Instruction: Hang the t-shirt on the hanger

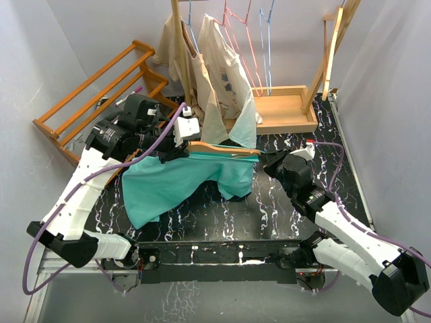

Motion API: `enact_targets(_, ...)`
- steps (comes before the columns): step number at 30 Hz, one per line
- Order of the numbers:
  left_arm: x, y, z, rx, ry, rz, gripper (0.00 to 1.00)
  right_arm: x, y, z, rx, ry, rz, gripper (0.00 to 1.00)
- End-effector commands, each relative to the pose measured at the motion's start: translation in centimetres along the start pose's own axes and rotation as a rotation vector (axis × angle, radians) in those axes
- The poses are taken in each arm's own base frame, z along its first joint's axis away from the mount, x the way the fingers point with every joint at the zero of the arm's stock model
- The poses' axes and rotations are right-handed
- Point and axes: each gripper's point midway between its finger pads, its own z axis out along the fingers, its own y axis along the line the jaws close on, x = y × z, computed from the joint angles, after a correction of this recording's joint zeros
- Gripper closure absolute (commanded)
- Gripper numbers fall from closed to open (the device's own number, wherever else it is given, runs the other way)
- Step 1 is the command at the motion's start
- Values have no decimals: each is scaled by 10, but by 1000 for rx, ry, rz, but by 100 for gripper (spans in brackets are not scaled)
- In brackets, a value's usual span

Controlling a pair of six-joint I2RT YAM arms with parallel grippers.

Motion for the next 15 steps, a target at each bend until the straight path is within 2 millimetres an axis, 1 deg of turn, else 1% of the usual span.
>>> enact_targets(1,5,2,-25,-88,27,44,100,-42,-19,3,138,-150,-102,92)
enact_targets(4,4,5,-22,-86,24,43,100,-45,-9,4,121,-140,-132,92)
enact_targets(9,1,7,-20,-87,15,38,100,-48,1,3,98,-131,-164,92)
enact_targets(11,4,9,-18,-87,25,41,100,-49,4,3,96,-126,-168,92)
enact_targets(15,9,11,-17,-99,45,54,100,-49,9,4,88,-102,-235,92)
